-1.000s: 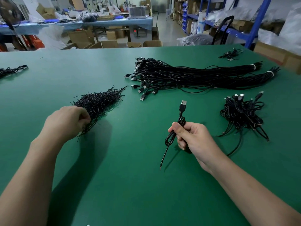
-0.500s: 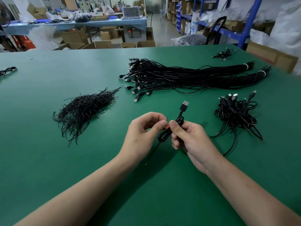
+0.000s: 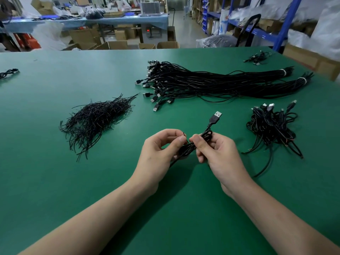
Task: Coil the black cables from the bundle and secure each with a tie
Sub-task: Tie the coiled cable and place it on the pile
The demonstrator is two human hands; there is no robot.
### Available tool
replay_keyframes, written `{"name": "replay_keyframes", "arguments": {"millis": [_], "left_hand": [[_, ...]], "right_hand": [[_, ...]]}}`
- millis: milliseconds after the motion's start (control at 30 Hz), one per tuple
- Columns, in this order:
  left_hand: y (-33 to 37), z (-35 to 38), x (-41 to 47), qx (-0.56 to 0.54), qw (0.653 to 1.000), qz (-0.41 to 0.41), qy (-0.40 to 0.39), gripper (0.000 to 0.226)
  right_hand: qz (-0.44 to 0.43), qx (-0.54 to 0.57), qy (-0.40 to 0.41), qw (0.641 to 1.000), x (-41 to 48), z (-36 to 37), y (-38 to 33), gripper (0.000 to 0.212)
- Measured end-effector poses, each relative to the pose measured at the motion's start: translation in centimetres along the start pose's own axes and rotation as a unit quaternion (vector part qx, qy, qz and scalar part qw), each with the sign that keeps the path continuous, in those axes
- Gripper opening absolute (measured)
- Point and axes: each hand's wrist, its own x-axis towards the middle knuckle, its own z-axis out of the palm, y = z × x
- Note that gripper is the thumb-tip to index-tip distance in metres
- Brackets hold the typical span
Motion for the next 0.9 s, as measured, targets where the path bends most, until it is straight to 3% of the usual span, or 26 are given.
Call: {"name": "replay_keyframes", "arguments": {"millis": [333,533,700,900], "left_hand": [[0.2,-0.1,-0.1,-0.090,0.994,-0.044,-0.037,0.006],[0.2,-0.8,0.3,-0.144,0.982,-0.112,-0.048,0.026],[0.7,-1.2,0.5,-0.191,0.968,-0.144,-0.075,0.015],[0.8,-1.4,0.7,-0.172,0.967,-0.163,-0.097,0.012]], "right_hand": [[-0.003,-0.029,0.001,1.000,0.1,-0.2,-0.2,0.036],[-0.043,-0.065,0.002,0.997,0.1,0.0,0.1,0.034],[-0.088,-0.101,-0.007,0.991,-0.1,0.0,-0.2,0.026],[-0.096,-0.129,-0.018,0.987,-0.3,0.0,-0.5,0.020]]}}
